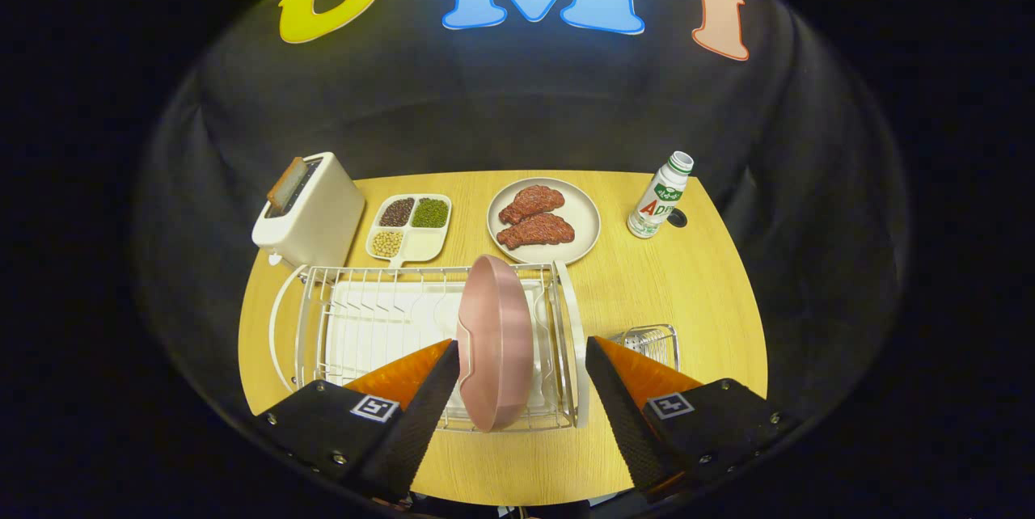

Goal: Take the plate from the dish rack, then take the spoon from the basket and place it into the plate.

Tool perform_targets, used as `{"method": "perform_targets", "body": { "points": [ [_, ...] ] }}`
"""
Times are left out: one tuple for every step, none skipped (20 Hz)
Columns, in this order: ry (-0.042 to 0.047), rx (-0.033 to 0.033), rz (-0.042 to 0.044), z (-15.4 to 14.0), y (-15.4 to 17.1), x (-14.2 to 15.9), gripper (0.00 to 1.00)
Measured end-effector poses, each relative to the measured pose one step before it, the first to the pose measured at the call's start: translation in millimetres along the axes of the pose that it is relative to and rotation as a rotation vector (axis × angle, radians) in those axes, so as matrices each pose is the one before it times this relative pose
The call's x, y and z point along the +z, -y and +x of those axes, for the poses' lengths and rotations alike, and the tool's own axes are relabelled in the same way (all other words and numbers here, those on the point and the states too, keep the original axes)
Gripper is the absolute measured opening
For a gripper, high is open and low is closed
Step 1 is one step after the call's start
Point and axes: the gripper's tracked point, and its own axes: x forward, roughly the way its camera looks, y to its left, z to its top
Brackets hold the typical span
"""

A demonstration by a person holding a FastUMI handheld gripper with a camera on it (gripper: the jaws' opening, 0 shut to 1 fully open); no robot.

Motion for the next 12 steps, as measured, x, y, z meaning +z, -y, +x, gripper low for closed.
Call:
{"method": "perform_targets", "body": {
  "points": [
    [-0.00811, -0.01754, 0.00671, 7.93, 0.0, -1.58, 0.96],
    [-0.00288, -0.01529, 0.00882, 0.68, 0.71, 0.32, 0.93],
    [-0.01172, -0.02139, 0.0009, 5.62, 0.68, -1.41, 0.82],
    [-0.00933, -0.01359, -0.00181, 4.02, -0.56, -2.63, 0.81],
    [-0.00932, -0.01418, 0.00262, 5.62, -0.68, 0.61, 0.81],
    [-0.00691, -0.02937, -0.00153, 4.49, 4.55, -0.51, 0.81],
    [-0.00774, -0.01653, 0.00383, 6.44, 0.34, 0.25, 0.74],
    [-0.01029, -0.01008, 0.00368, 2.83, -0.97, -2.13, 0.72],
    [-0.01061, -0.02983, -0.00199, 10.2, 3.13, -3.35, 0.72],
    [-0.01388, -0.034, 0.00546, -0.66, 4.36, -1.74, 0.55],
    [-0.01501, -0.02245, -0.00204, 4.18, 0.09, -4.58, 0.38],
    [0.00677, -0.02912, 0.0076, -3.02, 0.23, -0.59, 0.31]
  ]
}}
